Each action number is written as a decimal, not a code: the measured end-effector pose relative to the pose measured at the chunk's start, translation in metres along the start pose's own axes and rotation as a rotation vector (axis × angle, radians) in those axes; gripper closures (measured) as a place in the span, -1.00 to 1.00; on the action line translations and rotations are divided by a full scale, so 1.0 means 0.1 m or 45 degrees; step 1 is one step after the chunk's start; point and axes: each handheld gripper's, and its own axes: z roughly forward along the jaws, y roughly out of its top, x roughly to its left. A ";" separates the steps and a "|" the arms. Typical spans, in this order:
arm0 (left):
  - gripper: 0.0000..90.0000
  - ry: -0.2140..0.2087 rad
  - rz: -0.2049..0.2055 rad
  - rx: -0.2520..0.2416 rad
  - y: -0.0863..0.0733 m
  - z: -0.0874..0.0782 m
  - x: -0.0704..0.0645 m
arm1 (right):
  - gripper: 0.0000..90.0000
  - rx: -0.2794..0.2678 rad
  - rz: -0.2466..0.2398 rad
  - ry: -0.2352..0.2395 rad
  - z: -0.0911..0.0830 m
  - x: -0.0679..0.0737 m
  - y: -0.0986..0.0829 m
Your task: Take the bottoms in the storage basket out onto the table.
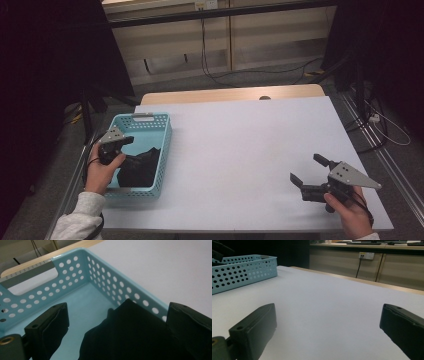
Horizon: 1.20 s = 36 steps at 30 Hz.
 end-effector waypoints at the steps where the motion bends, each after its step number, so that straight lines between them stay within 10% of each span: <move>1: -0.90 0.001 -0.001 0.009 -0.01 0.01 0.01 | -1.00 0.000 0.000 0.000 0.00 0.00 0.00; 36: -0.90 -0.120 0.049 0.170 -0.07 0.07 0.05 | -1.00 -0.007 0.002 0.012 -0.02 -0.01 0.00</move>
